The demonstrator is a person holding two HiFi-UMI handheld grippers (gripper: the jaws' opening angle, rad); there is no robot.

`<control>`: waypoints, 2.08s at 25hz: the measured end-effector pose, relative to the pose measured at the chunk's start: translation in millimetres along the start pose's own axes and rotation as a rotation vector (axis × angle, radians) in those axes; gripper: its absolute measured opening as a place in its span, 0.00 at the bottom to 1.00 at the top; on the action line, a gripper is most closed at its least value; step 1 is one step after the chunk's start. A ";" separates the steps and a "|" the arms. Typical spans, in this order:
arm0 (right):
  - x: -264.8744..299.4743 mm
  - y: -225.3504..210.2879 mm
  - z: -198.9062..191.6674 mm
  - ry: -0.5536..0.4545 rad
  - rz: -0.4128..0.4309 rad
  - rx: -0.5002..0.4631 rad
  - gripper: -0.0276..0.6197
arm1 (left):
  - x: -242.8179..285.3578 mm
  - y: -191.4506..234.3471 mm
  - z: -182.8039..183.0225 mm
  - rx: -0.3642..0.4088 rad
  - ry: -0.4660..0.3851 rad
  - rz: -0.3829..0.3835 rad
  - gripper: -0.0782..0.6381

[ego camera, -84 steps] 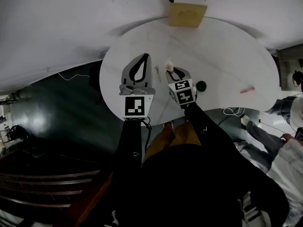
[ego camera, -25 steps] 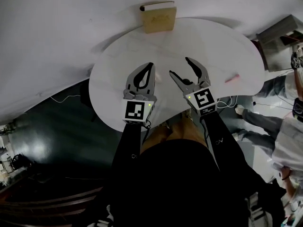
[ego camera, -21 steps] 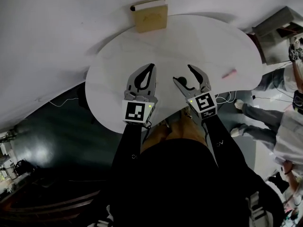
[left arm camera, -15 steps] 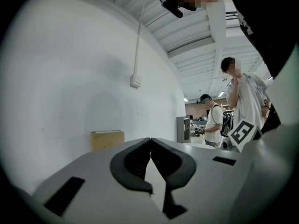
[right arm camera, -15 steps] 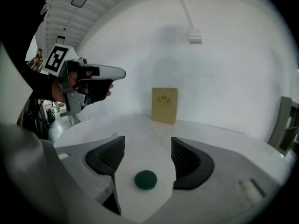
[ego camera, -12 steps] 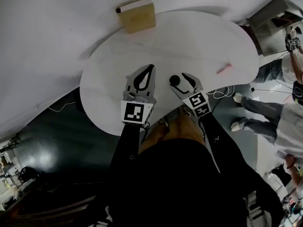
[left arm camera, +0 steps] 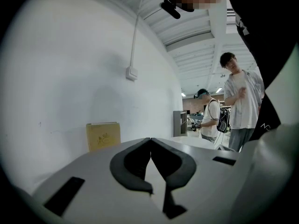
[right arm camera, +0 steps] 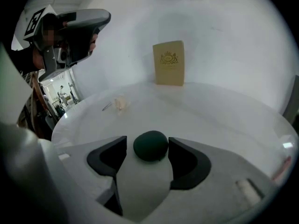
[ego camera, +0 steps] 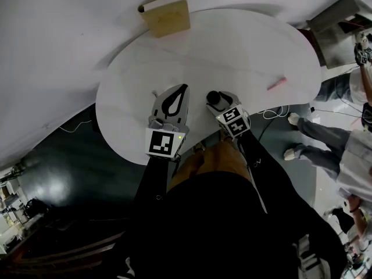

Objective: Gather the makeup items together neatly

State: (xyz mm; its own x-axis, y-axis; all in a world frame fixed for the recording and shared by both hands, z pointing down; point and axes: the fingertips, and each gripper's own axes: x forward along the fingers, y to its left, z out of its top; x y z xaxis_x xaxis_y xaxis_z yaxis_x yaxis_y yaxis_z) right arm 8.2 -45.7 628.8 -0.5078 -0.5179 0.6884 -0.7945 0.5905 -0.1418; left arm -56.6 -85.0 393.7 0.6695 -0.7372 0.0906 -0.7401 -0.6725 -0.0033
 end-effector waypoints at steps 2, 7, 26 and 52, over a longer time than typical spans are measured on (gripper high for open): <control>3.6 -4.4 -3.4 0.030 -0.018 -0.036 0.39 | 0.0 -0.7 -0.8 0.004 0.007 0.002 0.12; -0.9 -18.2 3.6 0.019 -0.040 -0.046 0.09 | 2.9 1.0 0.7 0.004 0.007 0.006 0.12; -68.7 9.1 164.7 -0.333 -0.053 -0.169 0.09 | 1.8 32.4 38.5 0.024 -0.056 0.133 0.12; 80.5 25.0 68.1 0.063 -0.016 -0.227 0.15 | -62.0 98.9 12.3 -0.017 -0.003 0.345 0.12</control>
State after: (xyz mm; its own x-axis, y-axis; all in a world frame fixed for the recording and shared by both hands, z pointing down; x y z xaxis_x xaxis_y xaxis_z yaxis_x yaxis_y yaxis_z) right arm -75.2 -114.8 632.3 -0.4682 -0.4925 0.7337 -0.7031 0.7106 0.0284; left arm -170.5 -106.7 375.5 0.3799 -0.9212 0.0843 -0.9238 -0.3825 -0.0163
